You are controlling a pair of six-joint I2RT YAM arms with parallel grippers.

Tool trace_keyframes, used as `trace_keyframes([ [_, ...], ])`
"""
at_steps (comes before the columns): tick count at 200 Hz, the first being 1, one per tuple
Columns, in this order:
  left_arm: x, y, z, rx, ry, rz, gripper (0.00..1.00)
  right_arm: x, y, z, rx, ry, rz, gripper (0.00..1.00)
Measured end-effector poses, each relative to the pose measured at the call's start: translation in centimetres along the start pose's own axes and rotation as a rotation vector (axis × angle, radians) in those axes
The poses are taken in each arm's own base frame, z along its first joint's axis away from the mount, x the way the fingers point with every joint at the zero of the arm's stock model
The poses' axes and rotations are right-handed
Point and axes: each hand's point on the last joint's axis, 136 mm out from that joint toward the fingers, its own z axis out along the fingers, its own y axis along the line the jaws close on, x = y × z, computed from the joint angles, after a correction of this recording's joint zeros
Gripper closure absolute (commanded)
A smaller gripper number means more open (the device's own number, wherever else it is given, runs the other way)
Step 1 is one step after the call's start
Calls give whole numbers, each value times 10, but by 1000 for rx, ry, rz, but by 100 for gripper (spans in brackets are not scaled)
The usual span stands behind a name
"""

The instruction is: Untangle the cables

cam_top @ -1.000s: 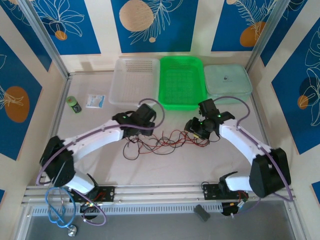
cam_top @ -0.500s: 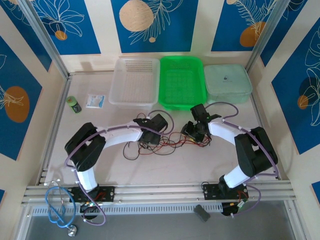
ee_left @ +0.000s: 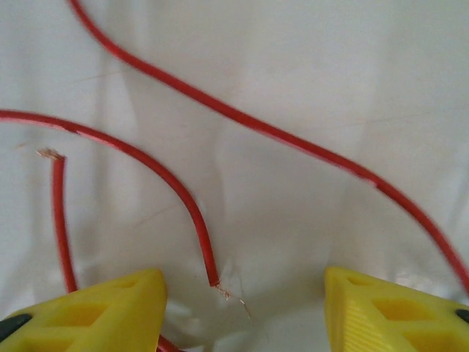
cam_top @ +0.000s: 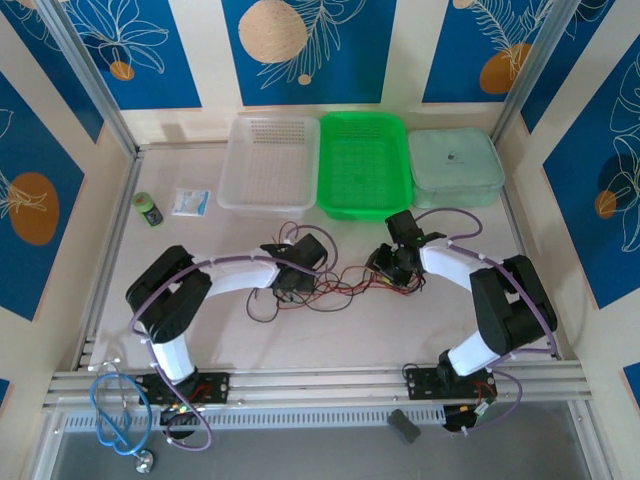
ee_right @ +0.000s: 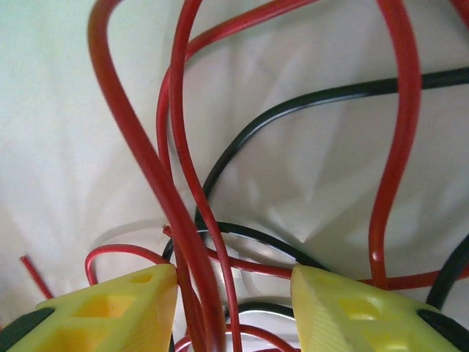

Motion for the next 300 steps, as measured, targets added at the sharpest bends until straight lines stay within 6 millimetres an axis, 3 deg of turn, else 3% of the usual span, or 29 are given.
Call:
trace_keyframes([
  [58,-14,66,2,-119,-16,-97,43,-15,-35,-17,117,-53,37,53],
  [85,-21,87,3,-146,-12,-126,43,-19,-48,-23,157,-58,39,53],
  [128,-24,127,-4,-241,5,-138,43,-26,-47,-47,173,-95,-13,53],
  [160,-34,133,-21,-246,-17,-126,41,-28,-39,-71,150,-122,-56,52],
  [199,-55,131,-60,-198,-113,-134,39,-20,-17,-98,103,-130,-142,52],
  [255,-63,139,-107,-203,-157,-127,35,9,59,-134,3,-108,-367,52],
  [276,-56,141,-111,-210,-126,-120,35,23,84,-134,-14,-84,-441,51],
  [300,-44,137,-108,-184,-78,-130,35,40,102,-120,-16,-39,-503,50],
])
